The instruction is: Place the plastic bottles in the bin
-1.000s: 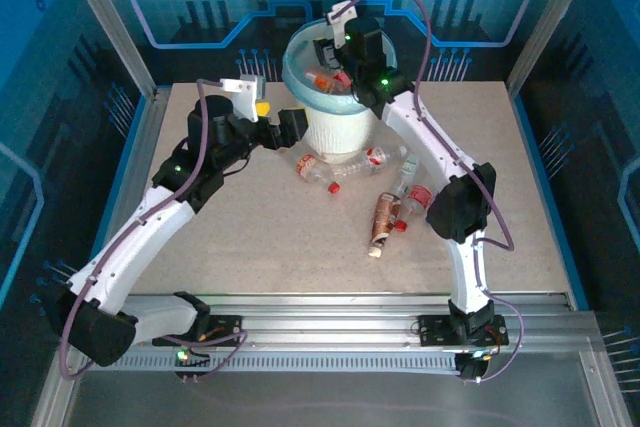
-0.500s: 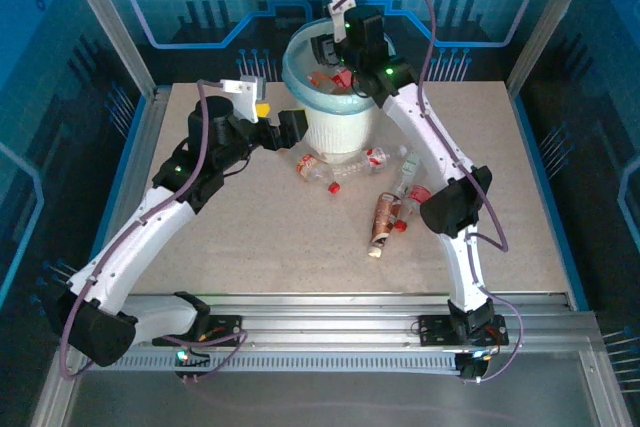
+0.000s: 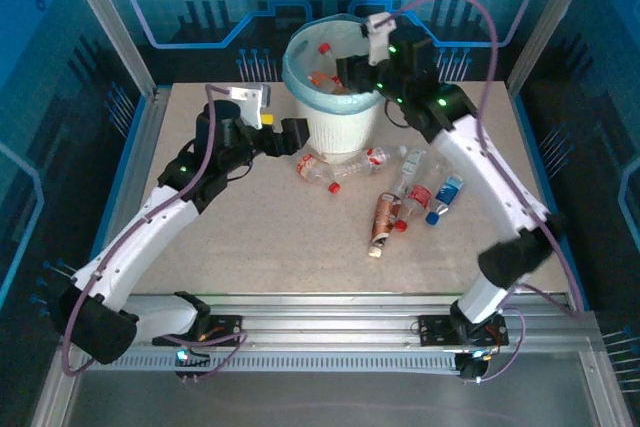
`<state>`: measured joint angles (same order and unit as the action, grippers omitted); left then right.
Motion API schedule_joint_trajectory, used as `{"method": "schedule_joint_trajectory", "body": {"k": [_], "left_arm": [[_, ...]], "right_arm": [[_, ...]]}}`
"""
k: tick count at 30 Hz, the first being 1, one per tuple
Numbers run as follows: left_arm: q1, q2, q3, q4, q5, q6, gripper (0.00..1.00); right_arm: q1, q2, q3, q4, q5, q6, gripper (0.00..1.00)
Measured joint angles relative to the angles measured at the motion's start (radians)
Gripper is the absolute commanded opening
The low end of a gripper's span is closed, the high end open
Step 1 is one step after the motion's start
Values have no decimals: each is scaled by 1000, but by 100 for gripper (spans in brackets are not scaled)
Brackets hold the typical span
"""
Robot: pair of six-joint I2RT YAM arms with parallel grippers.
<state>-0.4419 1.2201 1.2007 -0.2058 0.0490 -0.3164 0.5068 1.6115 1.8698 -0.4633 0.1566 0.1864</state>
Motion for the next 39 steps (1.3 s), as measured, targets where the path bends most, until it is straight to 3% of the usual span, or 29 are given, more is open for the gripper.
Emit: {"method": "schedule_joint_trajectory", "body": {"k": [5, 10, 17, 23, 31, 39], "left_arm": [[-72, 38, 6, -5, -15, 7, 95], [-193, 131, 63, -17, -49, 39, 95], [-319, 276, 161, -24, -71, 87, 95], [-418, 422, 292, -75, -70, 130, 96], [-492, 567, 466, -206, -29, 175, 99], [-535, 621, 497, -277, -15, 197, 99]], "right_arm": [[-112, -194, -227, 29, 11, 79, 64], [-330, -299, -483, 16, 18, 191, 67], [-539, -349, -806, 23, 5, 269, 74], [-692, -309, -883, 57, -73, 298, 75], [-749, -161, -921, 130, -198, 329, 76], [-750, -48, -933, 170, -283, 342, 76]]}}
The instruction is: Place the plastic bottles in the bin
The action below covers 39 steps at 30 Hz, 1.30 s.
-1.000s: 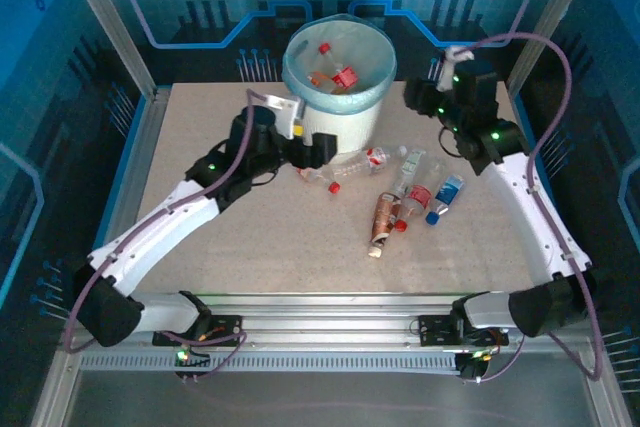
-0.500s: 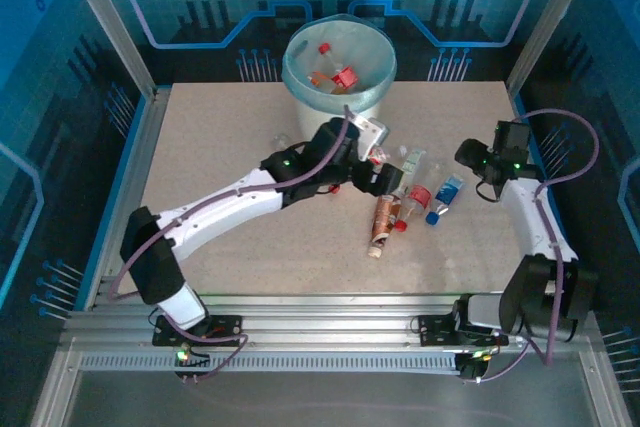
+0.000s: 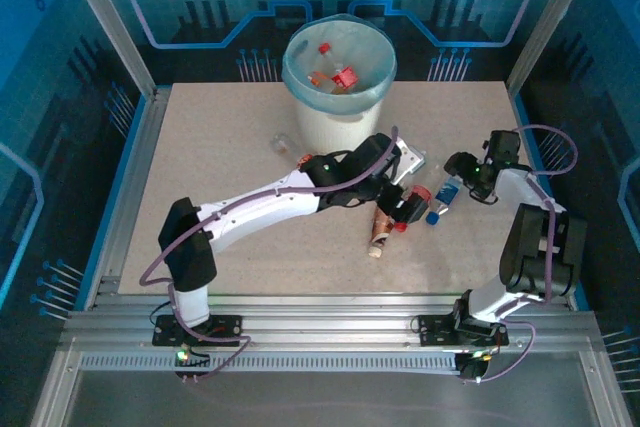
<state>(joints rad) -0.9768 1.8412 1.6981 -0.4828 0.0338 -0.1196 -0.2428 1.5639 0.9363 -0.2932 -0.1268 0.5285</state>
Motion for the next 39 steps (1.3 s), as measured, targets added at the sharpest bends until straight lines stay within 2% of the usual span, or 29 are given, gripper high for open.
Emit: {"method": "schedule_joint_trajectory", "body": {"k": [18, 22, 30, 39], "left_arm": [[0, 0, 19, -16, 0, 26, 99], [0, 0, 29, -22, -2, 38, 99], [0, 0, 34, -20, -22, 51, 99], [16, -80, -15, 16, -55, 48, 99]], "right_arm": [[-1, 67, -40, -8, -13, -4, 76], [-3, 79, -40, 0, -21, 4, 73], [-40, 69, -86, 80, -77, 45, 59], [-53, 20, -130, 101, -84, 71, 56]]}}
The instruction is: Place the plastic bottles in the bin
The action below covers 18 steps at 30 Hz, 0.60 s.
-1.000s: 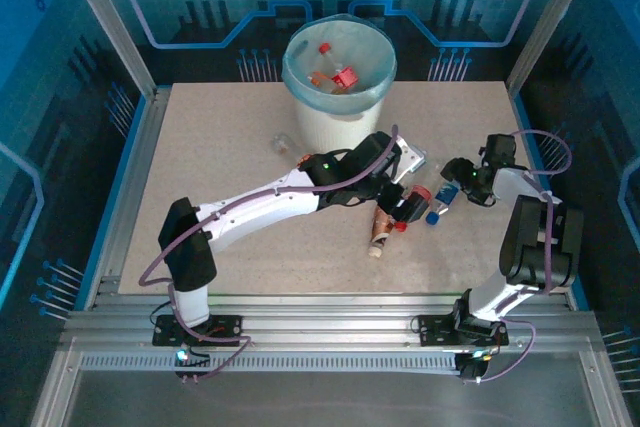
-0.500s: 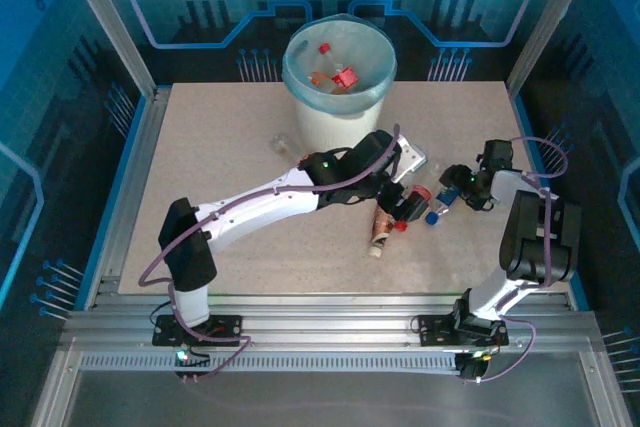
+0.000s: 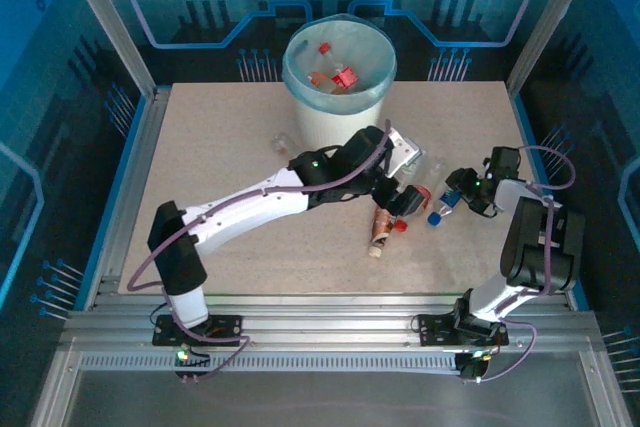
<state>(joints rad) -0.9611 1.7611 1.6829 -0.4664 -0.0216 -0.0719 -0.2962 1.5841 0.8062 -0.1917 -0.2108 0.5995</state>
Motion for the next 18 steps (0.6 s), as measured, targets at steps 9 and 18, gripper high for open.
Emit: {"method": "schedule_joint_trajectory", "body": {"k": [9, 18], "left_arm": [[68, -162, -138, 127, -16, -63, 99], [171, -303, -319, 278, -29, -178, 99]], "right_arm": [[25, -225, -9, -48, 77, 14, 55], [248, -455, 50, -82, 242, -8, 54]]}}
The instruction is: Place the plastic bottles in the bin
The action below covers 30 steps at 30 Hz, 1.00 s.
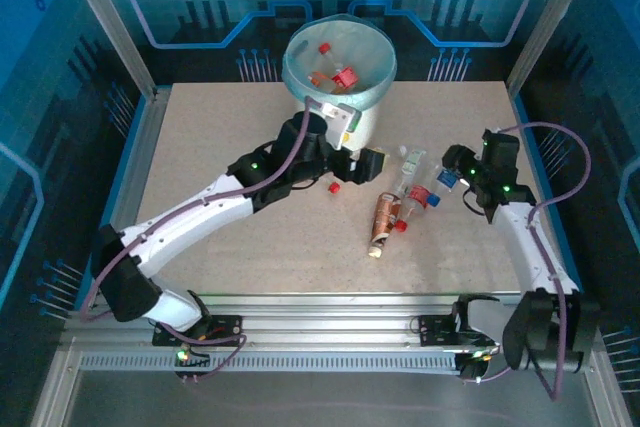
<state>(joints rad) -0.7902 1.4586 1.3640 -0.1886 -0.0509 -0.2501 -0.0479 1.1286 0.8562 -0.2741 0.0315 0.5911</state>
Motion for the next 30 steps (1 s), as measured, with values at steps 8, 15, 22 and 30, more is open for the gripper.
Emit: {"method": "schedule_joint_trajectory", "body": {"k": [8, 15, 22, 30], "left_arm": [[63, -117, -147, 78, -47, -65, 99], [134, -177, -200, 111, -76, -85, 99], [192, -209, -202, 113, -86, -92, 99], [237, -251, -202, 109, -87, -91, 99]], "right_arm": [[243, -13, 186, -23, 138, -77, 53], [454, 43, 379, 12, 208, -179, 53], [552, 183, 588, 105, 188, -315, 52], [564, 464, 953, 164, 166, -410, 53]]}}
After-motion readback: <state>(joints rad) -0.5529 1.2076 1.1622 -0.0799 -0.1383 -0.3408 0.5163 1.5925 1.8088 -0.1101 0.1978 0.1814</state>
